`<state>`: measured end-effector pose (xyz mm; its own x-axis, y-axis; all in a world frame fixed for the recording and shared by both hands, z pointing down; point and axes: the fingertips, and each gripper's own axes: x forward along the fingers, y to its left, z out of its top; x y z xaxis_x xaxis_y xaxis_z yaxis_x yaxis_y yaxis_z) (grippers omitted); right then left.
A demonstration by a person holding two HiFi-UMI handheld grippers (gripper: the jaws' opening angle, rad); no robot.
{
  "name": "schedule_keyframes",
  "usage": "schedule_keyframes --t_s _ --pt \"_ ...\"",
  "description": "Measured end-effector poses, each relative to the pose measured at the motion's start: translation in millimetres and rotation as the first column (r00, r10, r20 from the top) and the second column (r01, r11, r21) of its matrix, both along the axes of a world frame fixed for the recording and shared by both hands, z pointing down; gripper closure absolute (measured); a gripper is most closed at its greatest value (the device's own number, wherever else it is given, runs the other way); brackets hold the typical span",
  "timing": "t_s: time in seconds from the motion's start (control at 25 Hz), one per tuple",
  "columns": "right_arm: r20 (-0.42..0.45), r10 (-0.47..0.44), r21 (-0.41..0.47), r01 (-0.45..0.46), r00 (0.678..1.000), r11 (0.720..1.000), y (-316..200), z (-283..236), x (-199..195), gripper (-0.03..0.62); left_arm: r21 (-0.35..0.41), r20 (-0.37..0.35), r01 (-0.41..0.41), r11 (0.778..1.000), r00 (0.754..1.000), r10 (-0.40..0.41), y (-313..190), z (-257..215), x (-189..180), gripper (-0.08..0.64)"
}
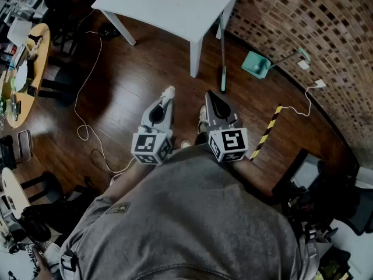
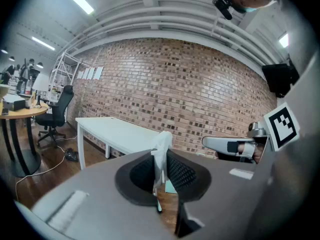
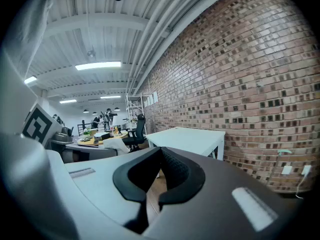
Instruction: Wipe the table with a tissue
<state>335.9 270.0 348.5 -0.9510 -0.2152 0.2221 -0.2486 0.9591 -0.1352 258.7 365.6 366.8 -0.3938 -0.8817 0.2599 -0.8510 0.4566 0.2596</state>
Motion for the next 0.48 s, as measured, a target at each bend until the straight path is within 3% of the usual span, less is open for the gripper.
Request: schedule_keyframes --t_s 0.48 --pt "0.030 -0.048 -0.029 0.049 0.998 0.998 -102.6 -7.6 -55.1 0.578 -0.016 0.025 0.028 0.999 0.999 -0.028 -100.6 -8.3 -49.0 0.526"
